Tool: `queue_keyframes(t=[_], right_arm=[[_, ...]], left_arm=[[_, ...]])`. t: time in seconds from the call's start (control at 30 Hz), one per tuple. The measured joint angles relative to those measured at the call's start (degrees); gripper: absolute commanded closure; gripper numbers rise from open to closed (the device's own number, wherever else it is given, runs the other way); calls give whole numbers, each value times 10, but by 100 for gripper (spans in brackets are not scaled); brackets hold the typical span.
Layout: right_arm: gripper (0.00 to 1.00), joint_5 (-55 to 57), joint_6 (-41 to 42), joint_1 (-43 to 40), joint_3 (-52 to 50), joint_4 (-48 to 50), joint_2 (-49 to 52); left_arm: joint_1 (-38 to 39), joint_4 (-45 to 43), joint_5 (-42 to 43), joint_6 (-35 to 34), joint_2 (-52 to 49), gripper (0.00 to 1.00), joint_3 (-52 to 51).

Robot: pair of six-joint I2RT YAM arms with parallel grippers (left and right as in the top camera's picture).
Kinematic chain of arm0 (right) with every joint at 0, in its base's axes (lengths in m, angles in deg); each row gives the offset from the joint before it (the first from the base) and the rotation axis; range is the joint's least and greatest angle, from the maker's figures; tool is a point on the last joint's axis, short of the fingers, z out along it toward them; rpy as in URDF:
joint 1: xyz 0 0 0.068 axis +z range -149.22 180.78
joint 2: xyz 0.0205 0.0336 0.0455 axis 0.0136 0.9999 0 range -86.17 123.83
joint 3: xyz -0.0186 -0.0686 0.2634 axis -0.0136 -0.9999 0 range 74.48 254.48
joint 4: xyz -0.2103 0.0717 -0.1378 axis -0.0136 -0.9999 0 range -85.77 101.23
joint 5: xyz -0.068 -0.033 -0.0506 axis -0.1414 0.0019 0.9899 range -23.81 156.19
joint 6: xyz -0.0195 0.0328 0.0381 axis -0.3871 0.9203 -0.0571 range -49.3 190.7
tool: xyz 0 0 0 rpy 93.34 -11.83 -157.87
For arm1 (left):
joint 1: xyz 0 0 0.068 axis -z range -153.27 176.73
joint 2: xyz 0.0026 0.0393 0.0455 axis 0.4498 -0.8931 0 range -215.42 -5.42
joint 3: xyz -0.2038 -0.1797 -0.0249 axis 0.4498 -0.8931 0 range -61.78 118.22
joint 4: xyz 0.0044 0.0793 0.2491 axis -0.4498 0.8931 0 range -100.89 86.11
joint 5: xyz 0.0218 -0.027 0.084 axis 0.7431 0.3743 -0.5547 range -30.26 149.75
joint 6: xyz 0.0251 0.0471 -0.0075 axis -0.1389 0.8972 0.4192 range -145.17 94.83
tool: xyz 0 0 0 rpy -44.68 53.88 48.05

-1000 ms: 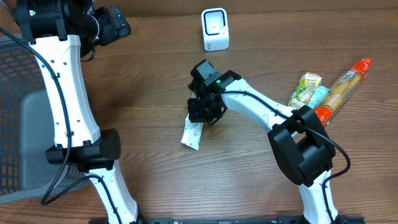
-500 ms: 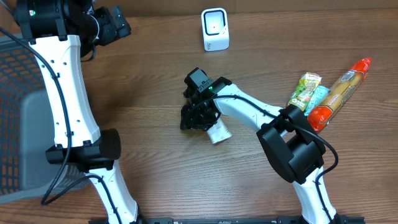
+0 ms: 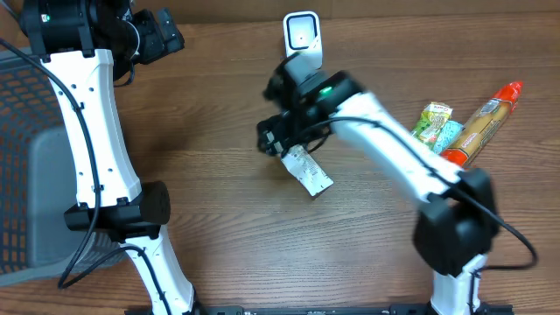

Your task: Scan the item barcode

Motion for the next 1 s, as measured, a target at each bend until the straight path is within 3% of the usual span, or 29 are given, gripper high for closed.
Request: queue_keyframes(t=[0.2, 0.47, 0.57, 0.63, 0.9, 1.0], right_arm=[[10, -54, -128, -96, -5, -44, 25], [17, -91, -216, -80, -20, -80, 141], [27, -95, -228, -72, -20, -80, 154], [40, -95, -229, -70, -20, -79, 155], [48, -61, -175, -62, -20, -60, 164], [55, -30, -146, -45, -19, -56, 166]], left_arm=[[0, 0, 0, 0, 0, 0, 0], [0, 0, 0, 0, 0, 0, 0], [0, 0, 0, 0, 0, 0, 0], [0, 0, 0, 0, 0, 0, 0], [0, 0, 0, 0, 0, 0, 0], [0, 0, 0, 0, 0, 1, 0]])
